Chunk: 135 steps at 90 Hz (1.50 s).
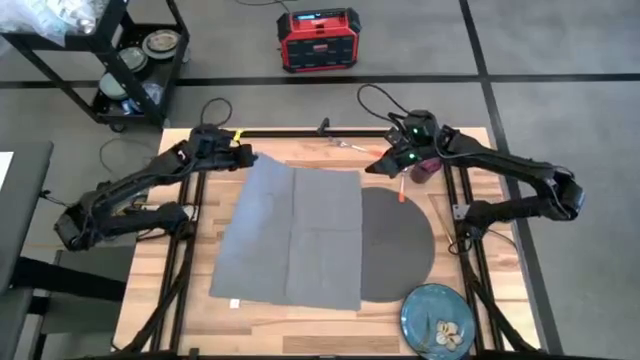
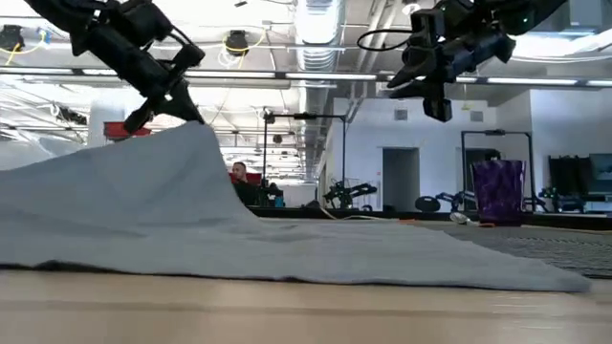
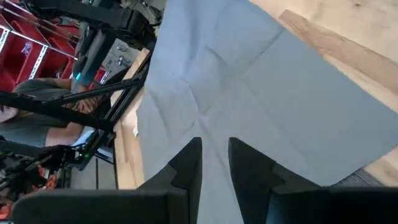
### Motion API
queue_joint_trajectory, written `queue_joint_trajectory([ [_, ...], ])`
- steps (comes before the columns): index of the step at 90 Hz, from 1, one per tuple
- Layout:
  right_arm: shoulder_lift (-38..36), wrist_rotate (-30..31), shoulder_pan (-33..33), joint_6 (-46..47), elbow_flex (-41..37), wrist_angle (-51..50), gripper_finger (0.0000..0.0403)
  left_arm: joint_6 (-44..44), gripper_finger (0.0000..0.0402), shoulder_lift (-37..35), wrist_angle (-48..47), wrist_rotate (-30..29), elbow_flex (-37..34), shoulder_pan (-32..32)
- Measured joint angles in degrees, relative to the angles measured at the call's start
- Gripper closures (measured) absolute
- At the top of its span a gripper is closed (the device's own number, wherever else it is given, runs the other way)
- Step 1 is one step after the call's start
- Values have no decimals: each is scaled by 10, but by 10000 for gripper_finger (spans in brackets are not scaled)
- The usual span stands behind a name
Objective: Set table place
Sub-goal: Fold the light gray table napkin on the table
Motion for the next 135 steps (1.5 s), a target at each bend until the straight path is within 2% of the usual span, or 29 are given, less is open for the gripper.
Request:
queue_joint_trajectory([
  [31,0,0,0,-3,0,0,335,2,401,16,1,-16,72,-29],
  [49,0,0,-1,-4,0,0,335,-20,401,69,16,-35,90,-94],
  [58,0,0,-1,-5,0,0,335,-32,401,108,56,-38,101,-127],
  [73,0,-1,-2,-6,0,0,335,-39,401,195,111,-38,137,-175],
  [90,0,-3,-2,-8,0,0,335,-31,401,320,120,-38,210,-210],
  [106,0,-29,-7,-9,0,1,335,-34,401,443,190,-27,289,-232],
  [135,-25,-48,-46,-4,0,1,335,-22,402,629,152,1,459,-246],
])
